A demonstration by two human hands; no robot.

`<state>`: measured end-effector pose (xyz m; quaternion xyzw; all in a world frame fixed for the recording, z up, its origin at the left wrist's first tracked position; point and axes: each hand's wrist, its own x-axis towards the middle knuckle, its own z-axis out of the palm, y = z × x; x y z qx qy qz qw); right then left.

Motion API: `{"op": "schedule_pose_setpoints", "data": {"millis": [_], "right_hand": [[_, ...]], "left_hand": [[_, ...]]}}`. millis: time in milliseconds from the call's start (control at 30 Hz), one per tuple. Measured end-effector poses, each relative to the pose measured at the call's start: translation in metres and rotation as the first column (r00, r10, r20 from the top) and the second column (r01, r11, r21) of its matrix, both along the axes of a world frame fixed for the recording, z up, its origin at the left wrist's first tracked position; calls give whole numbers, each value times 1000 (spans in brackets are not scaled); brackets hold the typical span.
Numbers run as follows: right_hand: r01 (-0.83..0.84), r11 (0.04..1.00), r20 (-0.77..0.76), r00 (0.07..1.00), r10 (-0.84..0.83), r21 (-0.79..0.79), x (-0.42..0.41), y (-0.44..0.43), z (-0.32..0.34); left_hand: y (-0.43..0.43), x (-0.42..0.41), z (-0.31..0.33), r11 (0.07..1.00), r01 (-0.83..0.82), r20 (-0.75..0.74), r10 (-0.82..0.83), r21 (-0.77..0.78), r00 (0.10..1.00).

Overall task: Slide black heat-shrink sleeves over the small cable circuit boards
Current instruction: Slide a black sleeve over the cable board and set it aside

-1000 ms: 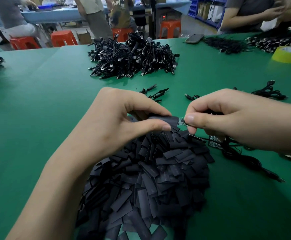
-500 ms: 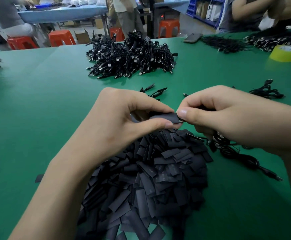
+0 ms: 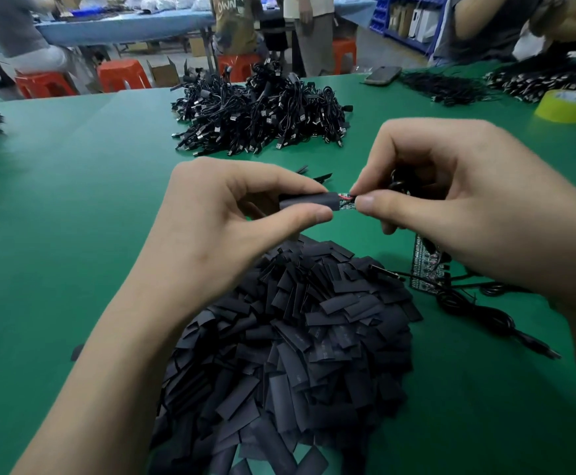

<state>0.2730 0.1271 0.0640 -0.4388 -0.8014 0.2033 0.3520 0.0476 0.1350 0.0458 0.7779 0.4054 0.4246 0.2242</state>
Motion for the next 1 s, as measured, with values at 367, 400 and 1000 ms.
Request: {"op": "schedule_pose_setpoints", "data": {"millis": [367, 400, 1000], "right_hand": [[11, 997, 41, 999, -14, 79, -2, -2, 3], [19, 994, 48, 999, -24, 106, -2, -2, 3], [85, 992, -109, 991, -75, 97, 3, -3, 3]], "left_hand": [[2, 3, -6, 999, 14, 80, -10, -48, 997], [2, 3, -7, 998, 19, 86, -14, -53, 996], [4, 12, -10, 990, 46, 246, -12, -133, 969]]}}
